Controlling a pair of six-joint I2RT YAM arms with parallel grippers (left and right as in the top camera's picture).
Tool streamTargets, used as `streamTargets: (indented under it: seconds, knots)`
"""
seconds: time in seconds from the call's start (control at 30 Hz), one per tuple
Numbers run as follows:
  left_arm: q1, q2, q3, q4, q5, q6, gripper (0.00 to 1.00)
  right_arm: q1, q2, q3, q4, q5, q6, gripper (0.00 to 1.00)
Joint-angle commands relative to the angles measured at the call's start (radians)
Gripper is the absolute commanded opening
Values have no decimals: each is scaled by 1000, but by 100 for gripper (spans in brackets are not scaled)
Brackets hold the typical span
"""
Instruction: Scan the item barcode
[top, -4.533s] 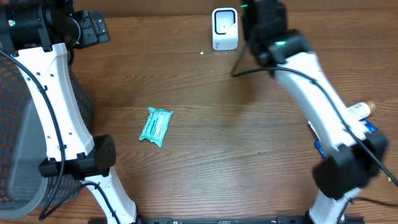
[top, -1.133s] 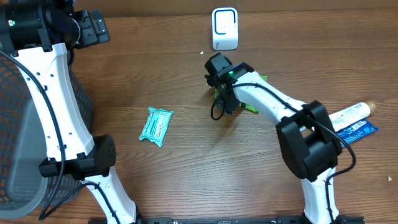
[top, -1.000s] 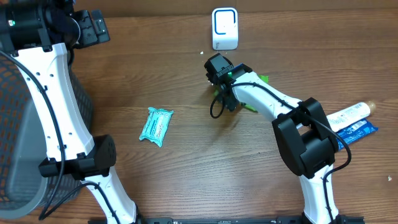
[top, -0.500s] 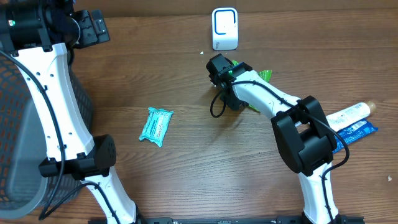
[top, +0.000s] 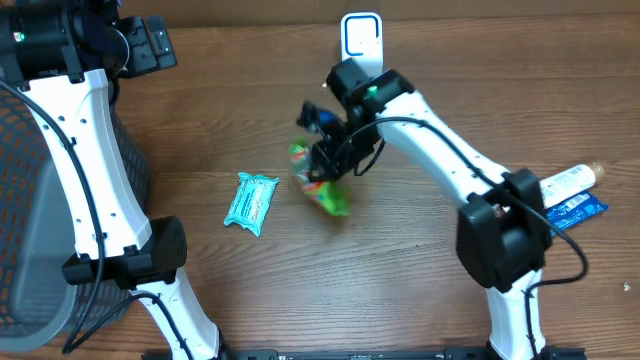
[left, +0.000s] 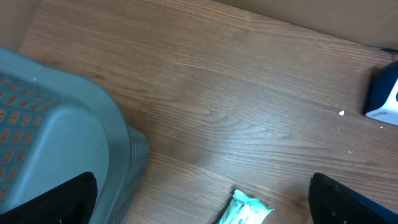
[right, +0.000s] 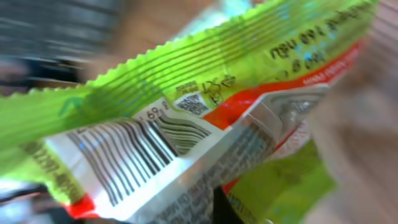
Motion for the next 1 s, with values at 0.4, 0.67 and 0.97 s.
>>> streamTargets:
  seconds: [0.4,0.67,0.97]
  knots:
    - [3,9,-1,1,5,19,100,-115,10,-267,360,222,554,36]
    - [3,9,-1,1,5,19,99,-201,10,-180,213,695,576,100]
    - [3,9,-1,1,5,19,100,-203,9,79,-39,649,448,100]
